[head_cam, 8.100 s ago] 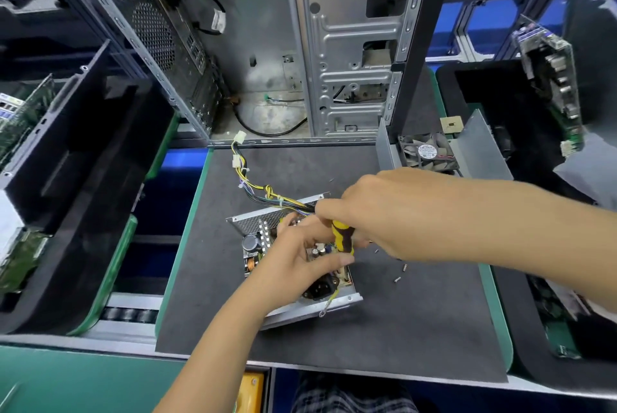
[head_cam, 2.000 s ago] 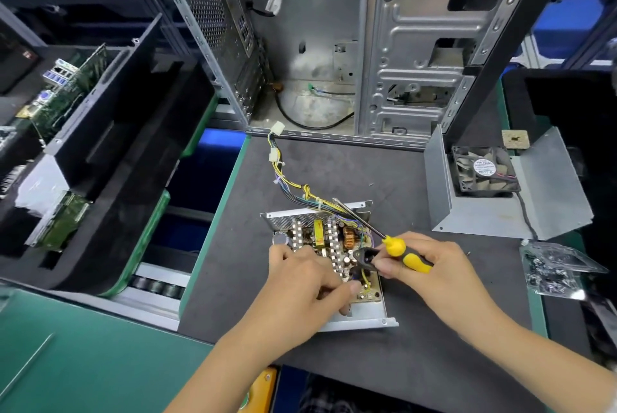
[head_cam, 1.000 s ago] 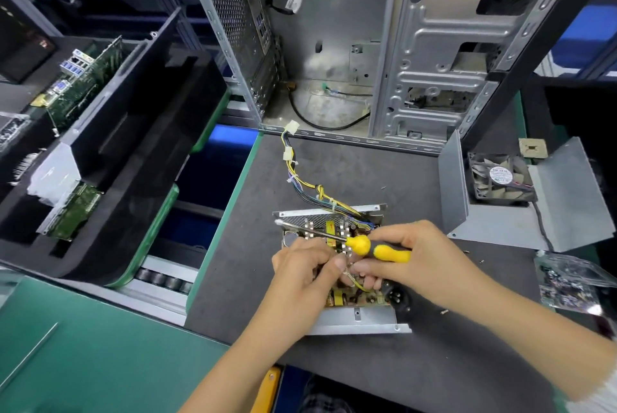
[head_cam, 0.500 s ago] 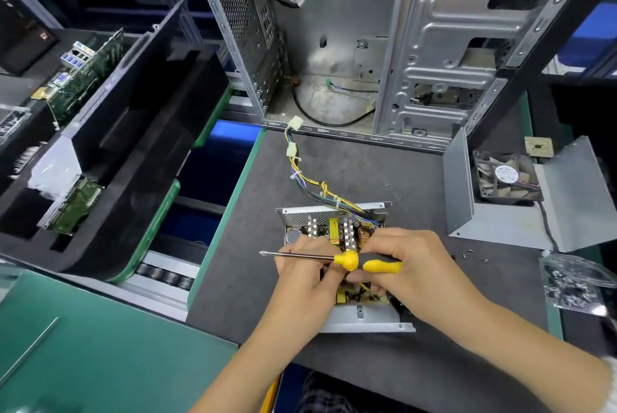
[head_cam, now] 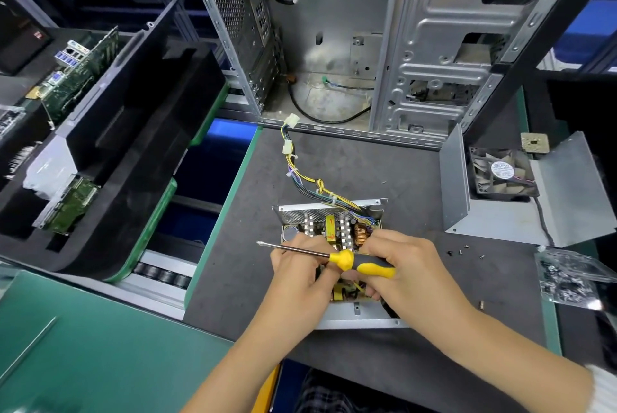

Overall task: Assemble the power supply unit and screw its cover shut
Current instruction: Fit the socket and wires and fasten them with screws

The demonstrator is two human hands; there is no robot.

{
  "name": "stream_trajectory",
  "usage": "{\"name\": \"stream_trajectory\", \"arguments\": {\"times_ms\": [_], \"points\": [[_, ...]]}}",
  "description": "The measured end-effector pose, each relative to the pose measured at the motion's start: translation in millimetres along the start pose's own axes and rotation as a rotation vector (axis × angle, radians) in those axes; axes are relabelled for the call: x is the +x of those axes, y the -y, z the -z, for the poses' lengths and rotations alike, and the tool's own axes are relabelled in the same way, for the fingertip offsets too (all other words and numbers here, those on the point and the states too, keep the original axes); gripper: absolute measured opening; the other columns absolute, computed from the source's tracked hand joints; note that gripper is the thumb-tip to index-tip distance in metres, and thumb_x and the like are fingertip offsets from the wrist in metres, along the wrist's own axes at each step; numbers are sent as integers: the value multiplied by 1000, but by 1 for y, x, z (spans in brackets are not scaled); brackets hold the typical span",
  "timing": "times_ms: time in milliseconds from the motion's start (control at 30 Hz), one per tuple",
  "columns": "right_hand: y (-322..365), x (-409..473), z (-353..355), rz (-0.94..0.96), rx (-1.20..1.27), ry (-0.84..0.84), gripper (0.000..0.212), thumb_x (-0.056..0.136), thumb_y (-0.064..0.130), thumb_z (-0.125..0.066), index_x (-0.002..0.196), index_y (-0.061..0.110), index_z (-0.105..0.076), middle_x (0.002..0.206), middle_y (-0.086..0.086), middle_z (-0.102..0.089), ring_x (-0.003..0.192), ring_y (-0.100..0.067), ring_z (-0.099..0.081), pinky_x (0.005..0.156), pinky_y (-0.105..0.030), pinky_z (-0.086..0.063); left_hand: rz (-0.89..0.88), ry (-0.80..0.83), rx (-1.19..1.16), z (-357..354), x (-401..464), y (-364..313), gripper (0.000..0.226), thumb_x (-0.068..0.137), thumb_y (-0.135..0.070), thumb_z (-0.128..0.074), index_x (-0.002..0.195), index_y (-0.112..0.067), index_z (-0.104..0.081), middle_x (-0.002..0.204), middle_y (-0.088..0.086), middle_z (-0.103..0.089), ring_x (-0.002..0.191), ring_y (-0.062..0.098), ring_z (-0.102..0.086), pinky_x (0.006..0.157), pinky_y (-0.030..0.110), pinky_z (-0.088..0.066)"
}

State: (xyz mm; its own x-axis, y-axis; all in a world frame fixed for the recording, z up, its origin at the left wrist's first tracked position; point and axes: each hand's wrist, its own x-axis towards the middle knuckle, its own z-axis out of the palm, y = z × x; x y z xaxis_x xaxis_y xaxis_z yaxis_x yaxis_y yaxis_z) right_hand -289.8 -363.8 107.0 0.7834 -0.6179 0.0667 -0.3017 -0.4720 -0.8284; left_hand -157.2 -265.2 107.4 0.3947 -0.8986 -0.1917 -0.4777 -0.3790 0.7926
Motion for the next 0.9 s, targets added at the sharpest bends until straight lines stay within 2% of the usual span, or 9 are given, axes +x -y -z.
{"name": "stream_trajectory", "arguments": {"times_ms": [67, 167, 300, 367, 433, 533, 633, 767, 900], "points": [[-1, 2, 1, -26, 25, 7, 21, 73, 8, -78, 64, 4, -60, 64, 1, -50, 55, -17, -55, 50, -41, -50, -12, 34, 13, 3, 0, 1, 36, 94, -4, -56, 70, -30, -50, 83, -6, -47, 94, 20, -44, 88, 41, -36], [-4, 5, 2, -112, 103, 58, 21, 72, 10, -81, 63, 6, -62, 64, 5, -49, 49, -10, -55, 45, -33, -52, -62, 127, 27, 9, 2, 3, 19, 97, -15, -58, 79, -13, -62, 84, -3, -52, 95, 19, -47, 91, 45, -39], [-5, 10, 6, -209, 211, 166, 17, 68, 11, -83, 62, 15, -68, 65, 2, -55, 47, -7, -57, 45, -23, -50, -135, 169, 65, 15, 4, 5, 22, 96, -18, -61, 81, -2, -65, 83, 3, -56, 93, 22, -47, 88, 48, -40], [-6, 11, 8, -217, 223, 198, 23, 67, 12, -84, 59, 20, -65, 64, 3, -57, 49, -9, -58, 46, -25, -51, -146, 167, 63, 14, 5, 5, 23, 96, -18, -61, 81, -1, -64, 82, 4, -56, 91, 22, -48, 87, 47, -40], [-6, 13, 9, -207, 210, 238, 19, 66, 15, -85, 66, 11, -66, 67, -2, -59, 52, -9, -56, 48, -28, -51, -143, 169, 69, 14, 5, 7, 23, 96, -19, -61, 81, -1, -63, 82, 6, -55, 91, 21, -47, 88, 43, -39], [-7, 16, 10, -182, 155, 272, 23, 64, 21, -86, 71, 9, -67, 69, -6, -62, 56, -4, -49, 51, -19, -42, -148, 207, 37, 16, 4, 7, 20, 97, -21, -59, 88, -6, -68, 88, 2, -57, 97, 17, -47, 95, 44, -37], [-7, 19, 13, -180, 143, 300, 24, 62, 27, -86, 68, 17, -66, 69, -1, -63, 60, -2, -47, 54, -19, -36, -121, 292, -13, 19, 3, 5, 24, 100, -24, -53, 92, -15, -73, 98, -7, -61, 109, 13, -46, 106, 49, -31], [-9, 22, 13, -160, 121, 332, 27, 62, 31, -86, 69, 16, -64, 67, -1, -57, 60, -2, -43, 53, -18, -32, -78, 314, -82, 22, 3, 2, 24, 99, -23, -54, 81, -30, -69, 94, -27, -58, 110, 5, -46, 108, 53, -29], [-9, 22, 15, -159, 114, 412, 29, 62, 33, -86, 66, 19, -60, 64, 1, -52, 60, -2, -41, 54, -21, -32, -37, 322, -166, 21, 2, 6, 12, 95, -12, -61, 95, -19, -71, 104, -12, -59, 117, 20, -51, 108, 49, -34]]}}
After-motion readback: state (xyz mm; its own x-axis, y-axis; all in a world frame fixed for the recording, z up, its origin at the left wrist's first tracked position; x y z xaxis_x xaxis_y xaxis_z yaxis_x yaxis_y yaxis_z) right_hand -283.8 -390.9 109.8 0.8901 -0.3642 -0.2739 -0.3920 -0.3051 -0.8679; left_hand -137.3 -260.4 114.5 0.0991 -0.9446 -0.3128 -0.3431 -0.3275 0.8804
